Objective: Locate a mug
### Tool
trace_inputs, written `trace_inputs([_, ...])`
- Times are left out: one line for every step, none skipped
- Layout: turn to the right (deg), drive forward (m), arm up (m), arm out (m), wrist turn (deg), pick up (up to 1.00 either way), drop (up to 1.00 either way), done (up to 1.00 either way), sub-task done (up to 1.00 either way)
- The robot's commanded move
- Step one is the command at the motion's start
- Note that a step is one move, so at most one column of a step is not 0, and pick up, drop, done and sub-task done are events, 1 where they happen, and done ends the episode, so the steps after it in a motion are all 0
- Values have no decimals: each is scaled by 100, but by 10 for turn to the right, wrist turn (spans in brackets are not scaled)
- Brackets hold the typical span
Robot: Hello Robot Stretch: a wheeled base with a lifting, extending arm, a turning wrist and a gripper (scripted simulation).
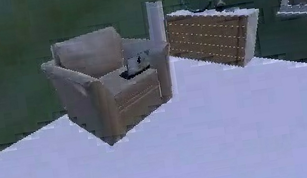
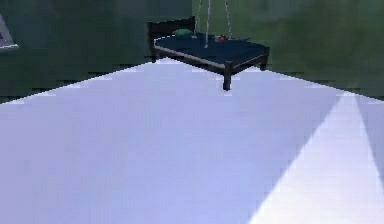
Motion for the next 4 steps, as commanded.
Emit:
trace_inputs([-420, 0, 0, 0, 0, 0, 0, 0, 0])
trace_inputs([-30, 0, 0, 0, 0, 0, 0, 0, 0])
trace_inputs([0, 65, 0, 0, 0, 0, 0, 0, 0])
trace_inputs([-420, 0, 0, 0, 0, 0, 0, 0, 0])
